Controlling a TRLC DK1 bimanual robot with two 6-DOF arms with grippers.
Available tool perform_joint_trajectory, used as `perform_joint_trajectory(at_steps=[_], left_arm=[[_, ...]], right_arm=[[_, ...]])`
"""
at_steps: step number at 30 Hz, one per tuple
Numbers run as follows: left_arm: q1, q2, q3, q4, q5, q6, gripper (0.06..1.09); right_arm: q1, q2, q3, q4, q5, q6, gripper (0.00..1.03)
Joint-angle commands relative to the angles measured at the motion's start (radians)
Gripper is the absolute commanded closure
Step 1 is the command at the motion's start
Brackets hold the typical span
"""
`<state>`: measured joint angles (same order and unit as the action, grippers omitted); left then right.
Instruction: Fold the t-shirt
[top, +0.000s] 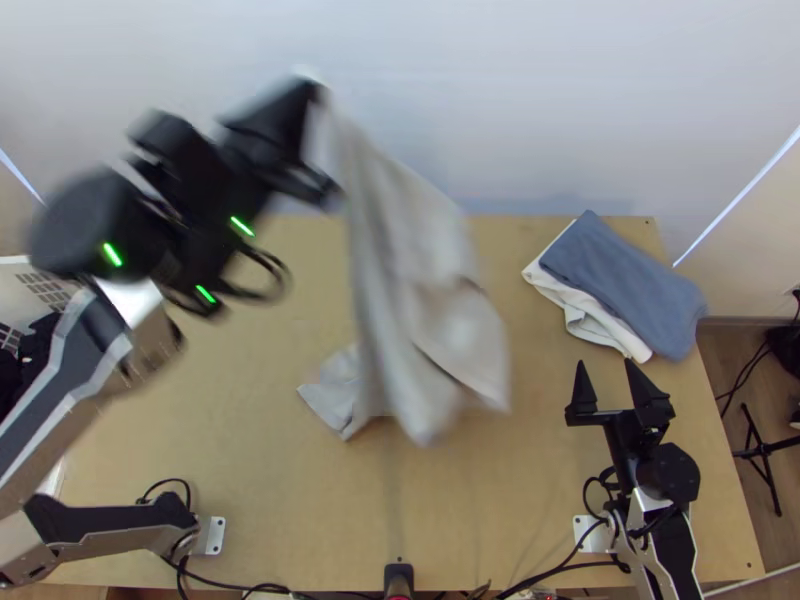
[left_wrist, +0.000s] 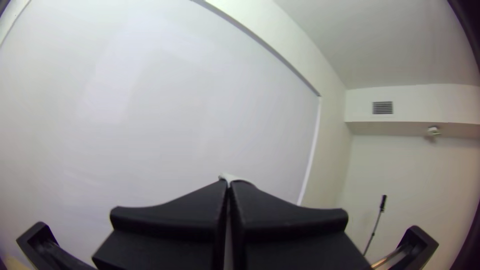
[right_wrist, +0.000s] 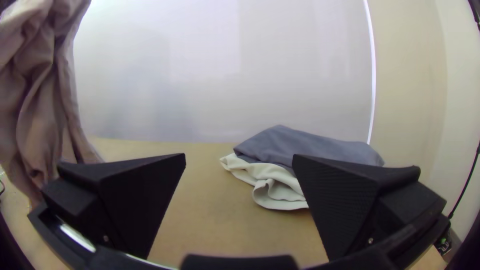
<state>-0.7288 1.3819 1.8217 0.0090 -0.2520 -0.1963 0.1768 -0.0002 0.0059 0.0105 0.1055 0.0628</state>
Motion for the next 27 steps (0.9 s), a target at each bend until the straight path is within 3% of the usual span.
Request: perform_joint_trajectory(at_steps=[1,6,11,22,25,27], left_arm=[[0.638,-0.076,-0.064,-0.064,0.25,-0.155,1.05],[1.059,-0.121,-0.228,-0.06,0.496,-0.21,1.05],[1.301,-0.182,-0.57,0.101,0.628,-0.172,1.05],[1.574,-0.208,-0.946,0.16,0.789,-0.011,1.05],[1.588,-0.233,-1.007,0.129,0.793,0.031,1.05],[1.589,-0.248,-1.018,0.029,0.793,0.086,1.05]], right_arm=[[0.001,0.0,0.0,-0.001,0.0,0.0,0.04],[0.0,0.0,0.0,0.0,0.0,0.0,0.04],[0.001,0.0,0.0,0.0,0.0,0.0,0.04],[0.001,0.0,0.0,0.0,0.0,0.0,0.04],[0.0,0.0,0.0,0.0,0.0,0.0,0.04],[0.001,0.0,0.0,0.0,0.0,0.0,0.04]])
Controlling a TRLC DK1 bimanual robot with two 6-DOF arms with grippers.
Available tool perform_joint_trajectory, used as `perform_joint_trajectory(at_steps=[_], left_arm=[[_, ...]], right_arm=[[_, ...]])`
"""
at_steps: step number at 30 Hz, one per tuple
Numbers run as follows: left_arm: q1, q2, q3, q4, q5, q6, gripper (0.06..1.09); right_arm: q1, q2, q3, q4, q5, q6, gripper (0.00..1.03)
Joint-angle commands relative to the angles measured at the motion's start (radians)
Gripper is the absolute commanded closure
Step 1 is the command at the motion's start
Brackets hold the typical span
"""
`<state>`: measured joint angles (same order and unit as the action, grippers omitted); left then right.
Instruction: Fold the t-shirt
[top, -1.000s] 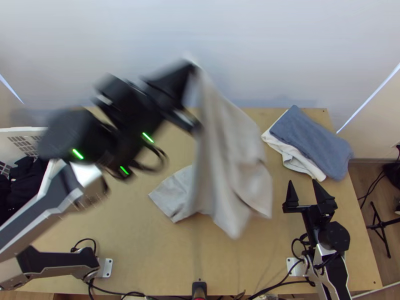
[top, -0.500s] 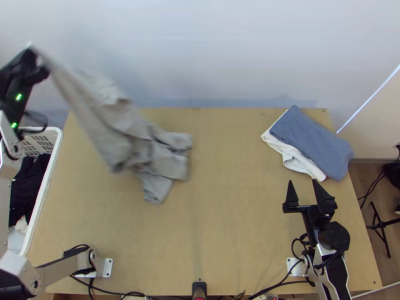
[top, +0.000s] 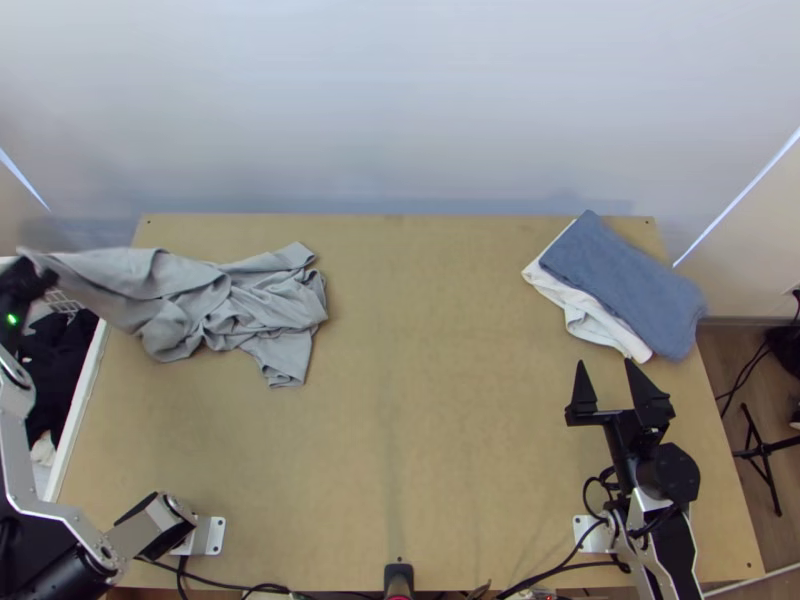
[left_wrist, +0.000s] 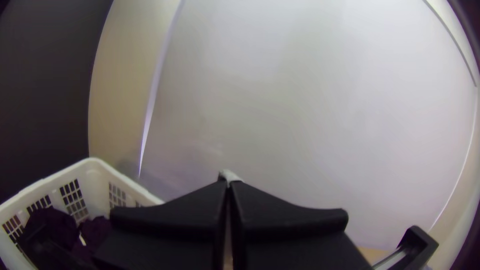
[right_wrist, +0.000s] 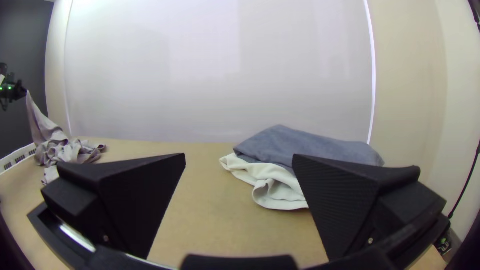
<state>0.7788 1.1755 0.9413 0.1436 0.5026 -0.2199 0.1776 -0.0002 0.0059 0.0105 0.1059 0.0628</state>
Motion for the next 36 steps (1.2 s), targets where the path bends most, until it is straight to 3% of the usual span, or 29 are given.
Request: perform_joint_trajectory(at_steps=[1,7,18,26,36], left_arm=[[0.08,-0.05,-0.136,-0.165,0.039,0.137,1.05],[0.077,-0.05,-0.148,-0.432,0.034,0.284,1.05],[0.046,-0.014,-0.151,-0.46,-0.024,0.3,1.05],[-0.153,0.035,-0.193,-0.424,-0.24,0.223,1.05],[-0.437,0.019,-0.18,-0.546,-0.53,0.205,1.05]], right_arm=[[0.0,0.0,0.0,0.0,0.0,0.0,0.04],[-0.001,0.0,0.0,0.0,0.0,0.0,0.04],[-0.001,0.0,0.0,0.0,0.0,0.0,0.04],[0.0,0.0,0.0,0.0,0.0,0.0,0.04],[-0.001,0.0,0.0,0.0,0.0,0.0,0.04]])
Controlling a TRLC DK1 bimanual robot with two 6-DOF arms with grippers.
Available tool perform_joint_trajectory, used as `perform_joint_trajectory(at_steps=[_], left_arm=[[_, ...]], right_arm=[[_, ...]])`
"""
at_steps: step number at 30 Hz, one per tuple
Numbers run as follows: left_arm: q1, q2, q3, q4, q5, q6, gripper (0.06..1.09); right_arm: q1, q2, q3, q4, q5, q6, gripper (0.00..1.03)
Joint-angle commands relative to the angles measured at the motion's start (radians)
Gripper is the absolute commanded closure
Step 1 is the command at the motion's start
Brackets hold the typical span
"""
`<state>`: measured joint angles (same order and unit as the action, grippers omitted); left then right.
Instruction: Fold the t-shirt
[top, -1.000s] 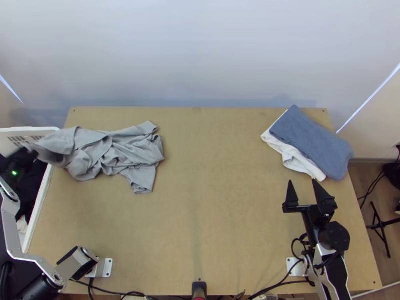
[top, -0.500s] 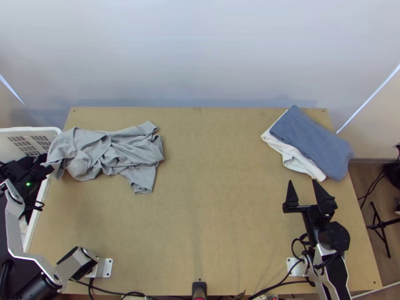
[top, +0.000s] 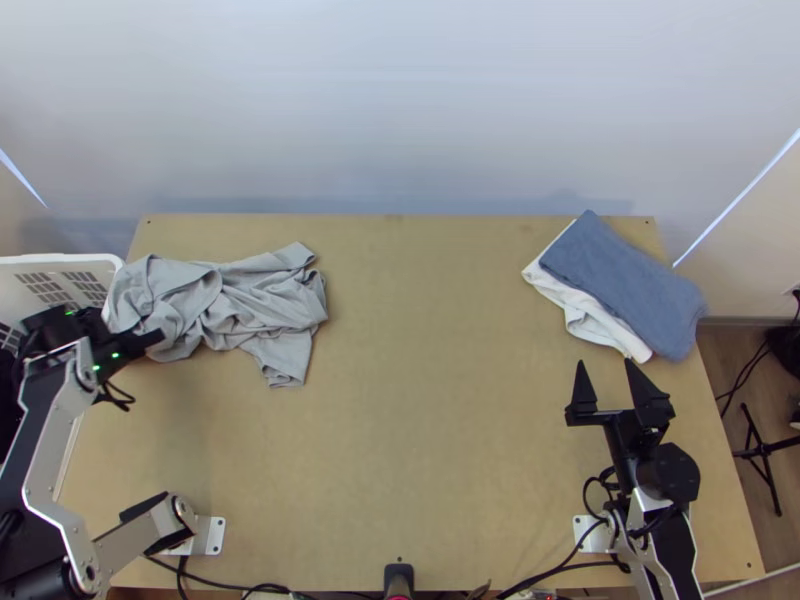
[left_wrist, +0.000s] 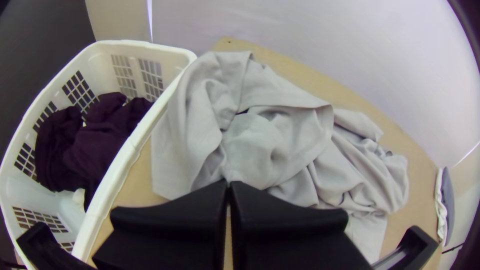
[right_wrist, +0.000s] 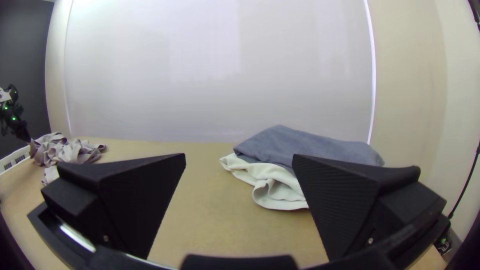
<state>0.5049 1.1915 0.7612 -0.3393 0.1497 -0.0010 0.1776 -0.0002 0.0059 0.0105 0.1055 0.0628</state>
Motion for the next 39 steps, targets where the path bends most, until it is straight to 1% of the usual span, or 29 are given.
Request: perform_joint_trajectory(at_steps=[1,2,3,6,8,14,16,17,18,20,24,25,27,29,30,33,35,37,39], left_arm=[[-0.177,0.01,0.0,-0.07,-0.208,-0.016,1.05],[-0.187,0.014,-0.002,-0.072,-0.243,-0.016,1.05],[-0.192,0.014,0.0,-0.075,-0.256,-0.021,1.05],[-0.183,0.005,-0.002,-0.083,-0.259,-0.056,1.05],[-0.167,-0.012,0.012,-0.113,-0.259,-0.082,1.05],[-0.101,-0.038,0.024,-0.167,-0.266,-0.125,1.05],[-0.098,-0.05,0.02,-0.181,-0.28,-0.128,1.05],[-0.091,-0.059,0.018,-0.187,-0.279,-0.131,1.05],[-0.085,-0.067,0.015,-0.19,-0.28,-0.133,1.05],[-0.075,-0.079,0.013,-0.195,-0.28,-0.139,1.05],[-0.075,-0.093,0.013,-0.196,-0.279,-0.143,1.05],[-0.075,-0.096,0.015,-0.198,-0.279,-0.145,1.05],[-0.077,-0.096,0.013,-0.196,-0.279,-0.145,1.05],[-0.078,-0.095,0.013,-0.193,-0.279,-0.145,1.05],[-0.078,-0.093,0.013,-0.19,-0.279,-0.145,1.05],[-0.078,-0.089,0.012,-0.179,-0.279,-0.145,1.05],[-0.08,-0.087,0.007,-0.17,-0.279,-0.148,1.05],[-0.085,-0.087,0.001,-0.164,-0.279,-0.154,1.05],[-0.086,-0.086,-0.008,-0.161,-0.277,-0.159,1.05]], right_arm=[[0.0,0.0,0.0,0.0,0.0,0.0,0.04],[0.0,0.0,0.0,0.0,0.0,0.0,0.04],[0.0,0.0,0.0,0.0,0.0,0.0,0.04],[0.0,0.0,0.0,0.0,0.0,0.0,0.04],[0.0,0.0,0.0,0.0,0.0,0.0,0.04],[0.072,-0.001,0.0,0.0,-0.007,0.006,0.04],[0.094,-0.004,0.0,0.009,-0.004,0.058,0.04],[0.089,-0.003,0.0,0.026,-0.003,0.109,0.04],[0.068,-0.003,0.006,0.014,-0.01,0.17,0.04],[0.069,0.003,0.031,-0.034,-0.047,0.172,0.04],[0.209,0.075,0.055,-0.023,-0.055,0.166,0.04],[0.243,0.129,0.071,-0.001,-0.055,0.169,0.04],[0.286,0.315,0.14,0.043,-0.055,0.187,0.04],[0.309,0.582,0.272,0.045,-0.064,0.203,0.04],[0.326,0.732,0.365,0.022,-0.082,0.203,0.04],[0.339,1.112,0.678,-0.175,-0.125,0.215,0.04],[0.358,1.319,0.887,-0.314,-0.125,0.293,0.04],[0.405,1.433,1.034,-0.383,-0.138,0.361,0.04],[0.471,1.491,1.14,-0.386,-0.145,0.427,0.04]])
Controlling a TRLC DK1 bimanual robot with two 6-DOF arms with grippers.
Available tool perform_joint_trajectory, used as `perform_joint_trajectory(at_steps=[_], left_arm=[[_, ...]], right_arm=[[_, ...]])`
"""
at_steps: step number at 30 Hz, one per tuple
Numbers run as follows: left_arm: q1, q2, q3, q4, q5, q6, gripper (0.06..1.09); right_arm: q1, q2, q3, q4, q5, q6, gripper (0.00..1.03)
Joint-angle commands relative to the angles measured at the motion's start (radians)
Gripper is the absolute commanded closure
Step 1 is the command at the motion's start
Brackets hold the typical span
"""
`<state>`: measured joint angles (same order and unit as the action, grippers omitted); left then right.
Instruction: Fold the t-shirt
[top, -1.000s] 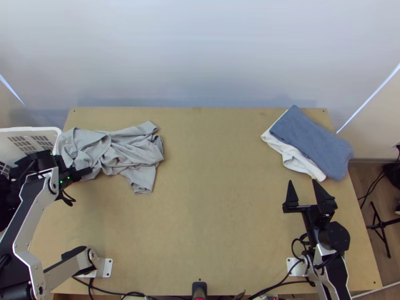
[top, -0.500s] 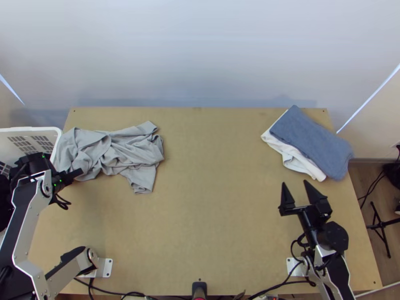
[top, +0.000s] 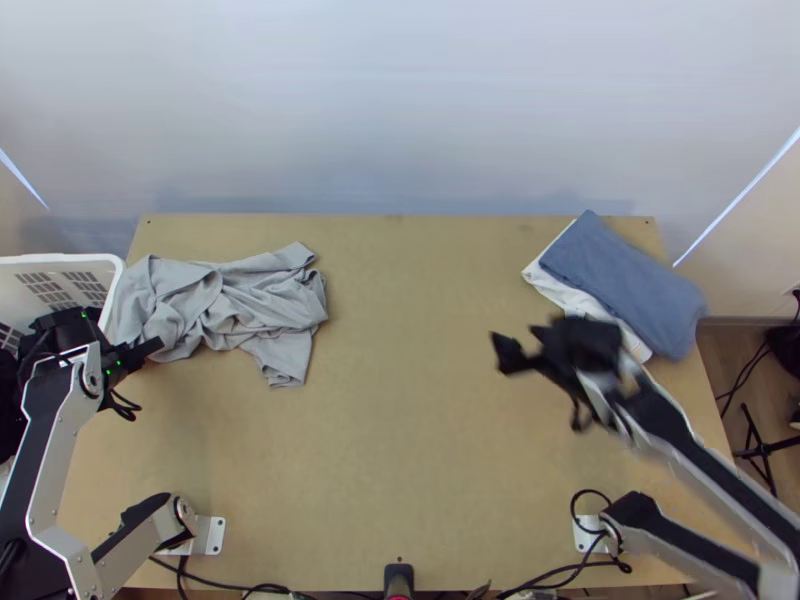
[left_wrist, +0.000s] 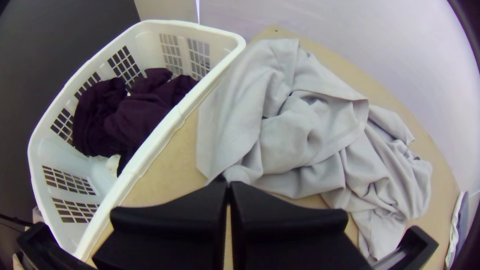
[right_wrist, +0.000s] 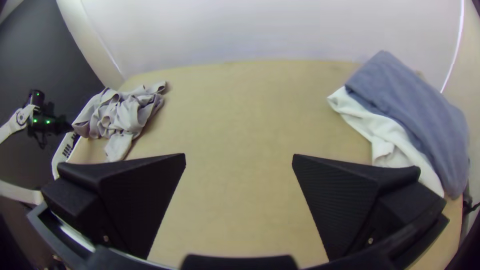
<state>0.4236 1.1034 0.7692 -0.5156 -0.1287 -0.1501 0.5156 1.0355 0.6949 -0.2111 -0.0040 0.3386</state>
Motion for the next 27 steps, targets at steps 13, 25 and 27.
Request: perform_joint_trajectory(at_steps=[13,25,27], left_arm=[[-0.003,-0.004,-0.044,0.043,0.0,-0.009,1.05],[0.003,-0.004,-0.051,0.062,0.0,-0.022,1.05],[0.003,-0.005,-0.054,0.062,0.0,-0.025,1.05]], right_arm=[[0.29,0.923,0.953,-0.185,-0.228,0.58,0.05],[0.357,1.173,1.197,-0.116,-0.249,0.431,0.07],[0.366,1.204,1.212,-0.079,-0.249,0.419,0.07]])
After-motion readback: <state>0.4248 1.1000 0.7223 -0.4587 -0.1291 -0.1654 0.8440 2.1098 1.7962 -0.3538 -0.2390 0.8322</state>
